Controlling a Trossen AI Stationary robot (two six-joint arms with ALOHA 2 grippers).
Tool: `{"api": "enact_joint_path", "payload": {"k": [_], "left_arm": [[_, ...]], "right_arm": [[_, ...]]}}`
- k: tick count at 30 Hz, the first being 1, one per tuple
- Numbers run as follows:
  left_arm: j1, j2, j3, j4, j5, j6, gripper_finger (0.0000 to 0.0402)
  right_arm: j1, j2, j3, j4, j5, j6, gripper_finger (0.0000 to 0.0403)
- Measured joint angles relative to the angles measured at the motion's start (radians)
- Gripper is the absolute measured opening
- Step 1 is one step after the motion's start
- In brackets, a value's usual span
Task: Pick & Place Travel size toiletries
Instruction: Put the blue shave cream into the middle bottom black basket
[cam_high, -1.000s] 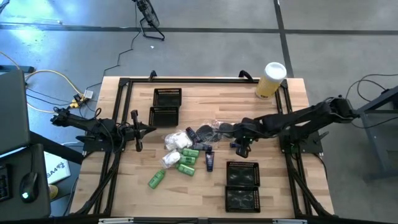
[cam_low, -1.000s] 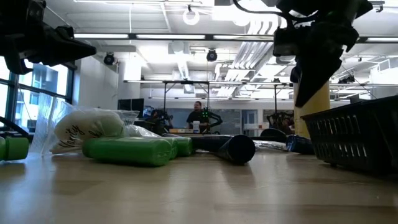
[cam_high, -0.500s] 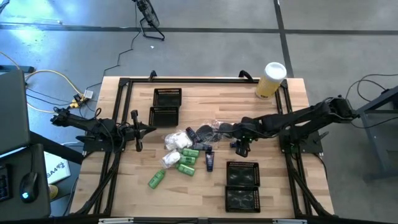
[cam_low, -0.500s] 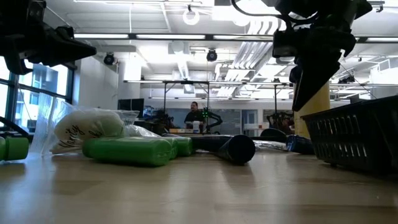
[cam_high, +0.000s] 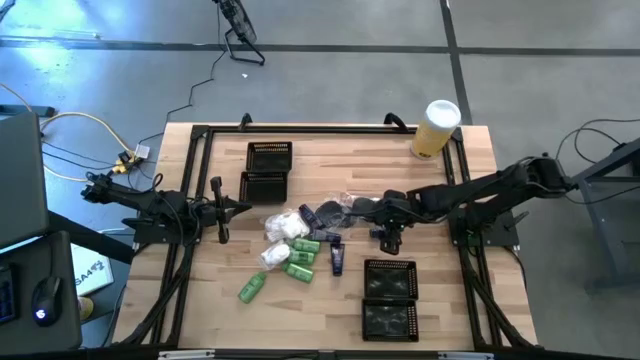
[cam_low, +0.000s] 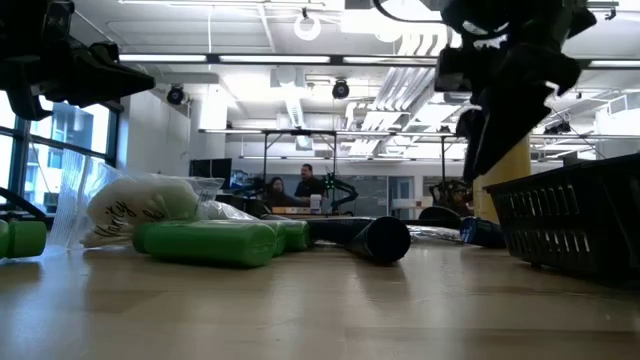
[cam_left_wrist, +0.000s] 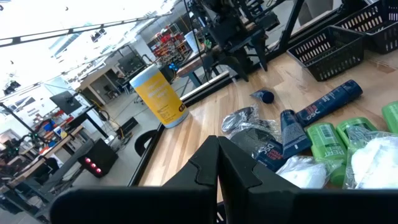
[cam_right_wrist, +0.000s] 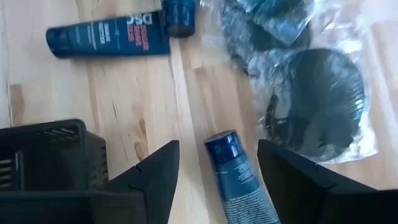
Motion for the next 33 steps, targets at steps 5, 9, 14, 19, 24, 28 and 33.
{"api": "enact_joint_path", "payload": {"k": [5,9,14,19,24,28,33], "left_arm": [[0.000,0.000,0.000,-0.001,0.000,0.000,0.0000],[0.000,0.000,0.000,-0.001,0.000,0.000,0.0000],[0.000,0.000,0.000,-0.002,0.000,0.000,0.0000],[0.000,0.000,-0.001,-0.002,0.000,0.000,0.0000],[0.000,0.000,-0.001,-0.002,0.000,0.000,0.0000],[0.000,0.000,-0.001,-0.003,0.000,0.000,0.0000],[0.000,0.000,-0.001,-0.003,0.000,0.000,0.0000]], "right_arm": [[0.000,0.005,-0.064,0.082,0.002,-0.004,0.0206],[0.000,0.005,-0.091,0.137,0.026,-0.006,0.0206],[-0.007,0.005,-0.128,0.192,0.019,-0.028,0.0206],[-0.008,0.005,-0.191,0.292,0.004,-0.028,0.0206],[-0.006,0.005,-0.243,0.351,0.024,-0.030,0.0206],[-0.015,0.005,-0.261,0.379,0.026,-0.034,0.0206],[-0.016,0.005,-0.269,0.411,0.023,-0.057,0.0206]]}}
